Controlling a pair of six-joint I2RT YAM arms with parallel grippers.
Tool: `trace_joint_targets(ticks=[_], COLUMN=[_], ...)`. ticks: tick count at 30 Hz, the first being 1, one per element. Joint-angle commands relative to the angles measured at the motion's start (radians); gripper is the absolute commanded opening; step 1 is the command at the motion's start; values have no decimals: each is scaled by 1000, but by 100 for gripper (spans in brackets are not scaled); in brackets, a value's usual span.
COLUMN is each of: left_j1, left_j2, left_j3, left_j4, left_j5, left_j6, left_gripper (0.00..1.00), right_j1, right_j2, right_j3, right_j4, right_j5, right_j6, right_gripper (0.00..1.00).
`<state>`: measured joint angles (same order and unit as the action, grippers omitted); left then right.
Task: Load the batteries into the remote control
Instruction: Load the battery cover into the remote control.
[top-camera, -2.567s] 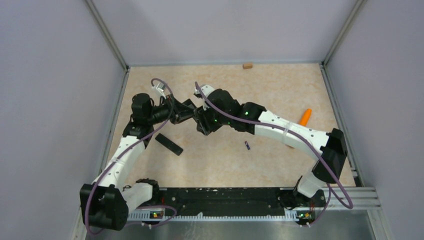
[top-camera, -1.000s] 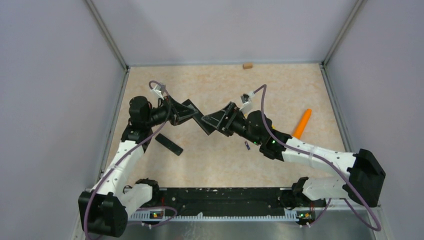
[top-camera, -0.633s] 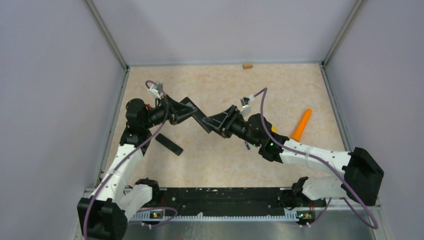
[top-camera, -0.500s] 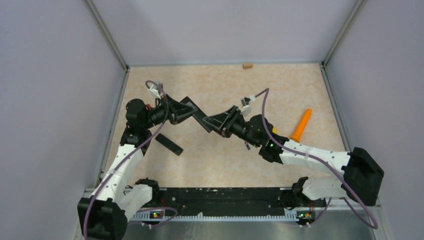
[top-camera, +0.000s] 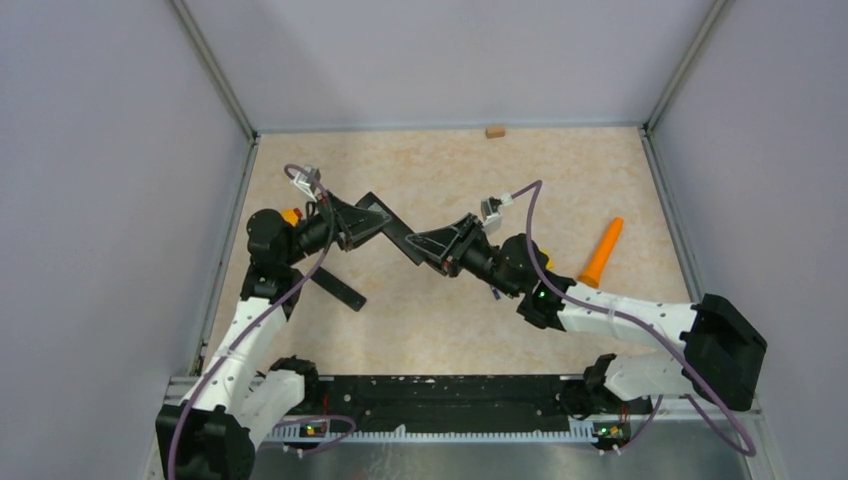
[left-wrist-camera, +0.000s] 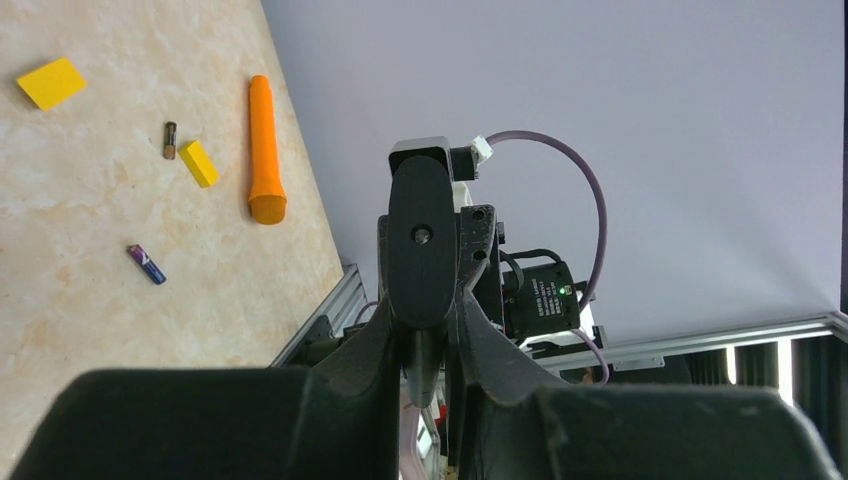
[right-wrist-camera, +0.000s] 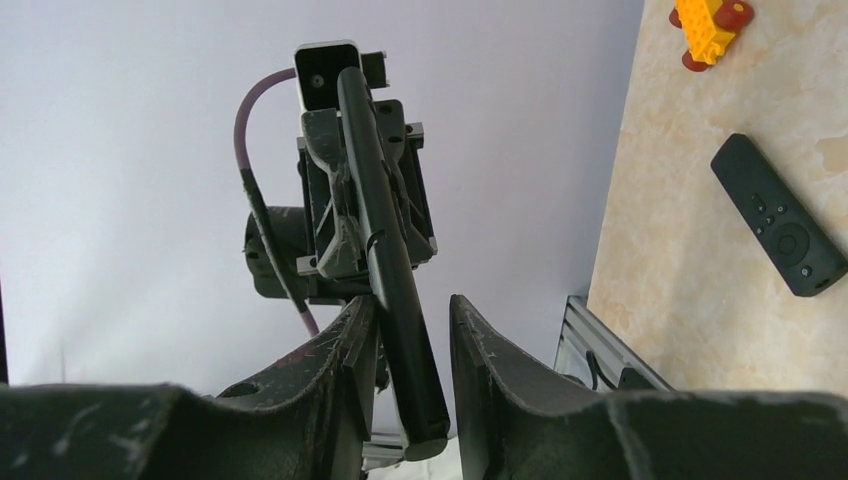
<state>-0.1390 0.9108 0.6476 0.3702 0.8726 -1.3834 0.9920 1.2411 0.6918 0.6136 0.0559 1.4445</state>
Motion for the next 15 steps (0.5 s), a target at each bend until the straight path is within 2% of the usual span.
trace_joint_targets(ticks=[1, 15], left_j1=[-8, -23], left_j2=[-72, -93], left_j3=[1, -13], left_j4=[171, 142], left_j5=[25, 93], left_j6=[-53, -69], left_gripper=[0, 0], right_j1=[1, -1], right_j2=[62, 153], right_j3=[49, 153], right_j4=[-77, -35], right_j5=[37, 45], right_j6=[-16, -93], right_gripper=[32, 23])
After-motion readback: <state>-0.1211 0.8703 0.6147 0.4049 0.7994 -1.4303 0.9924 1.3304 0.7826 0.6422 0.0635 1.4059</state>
